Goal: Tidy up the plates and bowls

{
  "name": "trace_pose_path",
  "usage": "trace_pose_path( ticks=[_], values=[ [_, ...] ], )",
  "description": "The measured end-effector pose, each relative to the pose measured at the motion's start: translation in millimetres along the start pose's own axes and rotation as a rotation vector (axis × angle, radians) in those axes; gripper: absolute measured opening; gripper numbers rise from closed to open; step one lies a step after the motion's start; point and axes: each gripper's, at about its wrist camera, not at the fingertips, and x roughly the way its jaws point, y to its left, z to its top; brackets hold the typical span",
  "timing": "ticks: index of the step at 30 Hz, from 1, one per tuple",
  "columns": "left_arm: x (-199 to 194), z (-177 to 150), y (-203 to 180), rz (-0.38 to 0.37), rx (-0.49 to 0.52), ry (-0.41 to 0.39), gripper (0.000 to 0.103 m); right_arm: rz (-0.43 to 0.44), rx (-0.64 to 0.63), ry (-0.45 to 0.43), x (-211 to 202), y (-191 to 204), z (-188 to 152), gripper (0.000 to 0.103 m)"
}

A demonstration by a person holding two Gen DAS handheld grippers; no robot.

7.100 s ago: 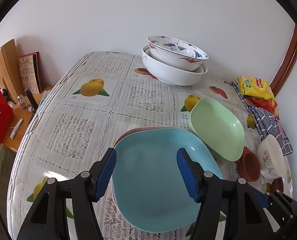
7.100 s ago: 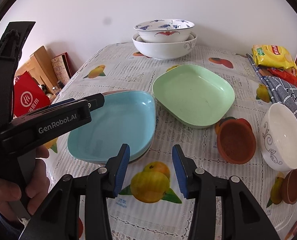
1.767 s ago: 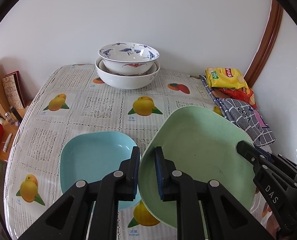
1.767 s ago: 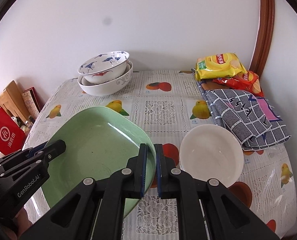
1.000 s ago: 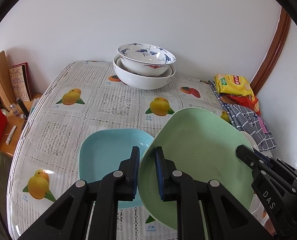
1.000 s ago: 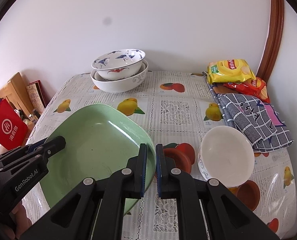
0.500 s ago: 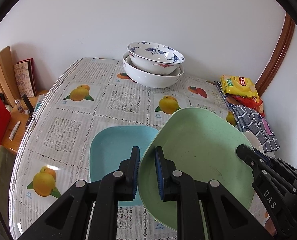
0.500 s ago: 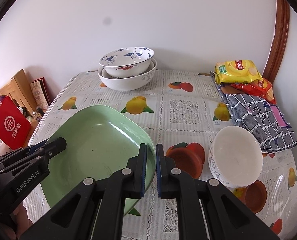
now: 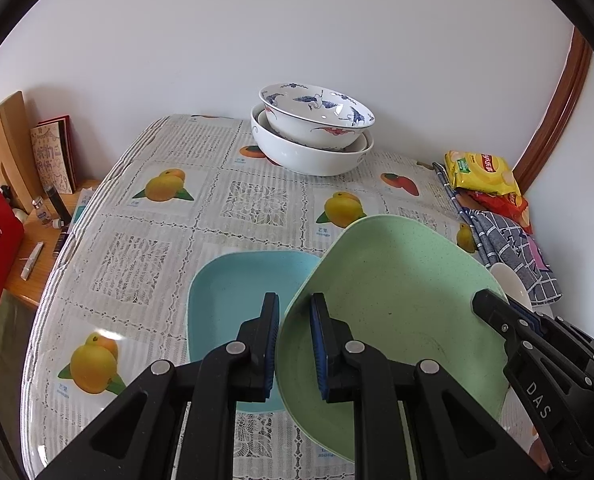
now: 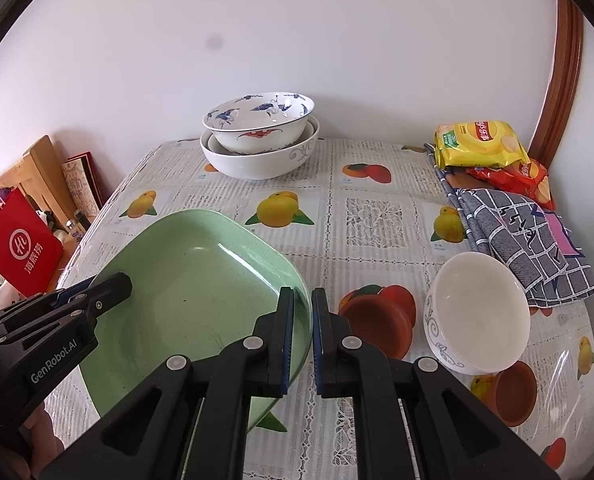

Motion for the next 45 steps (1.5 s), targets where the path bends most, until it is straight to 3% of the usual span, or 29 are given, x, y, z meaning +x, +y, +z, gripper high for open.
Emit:
trace_pose_path(
  ticks=[45],
  values=[
    [15,-9,22,0.032,-0.045,0.040,0.016,0.023,-0.027,0.048,22,21,-7,0.009]
  ],
)
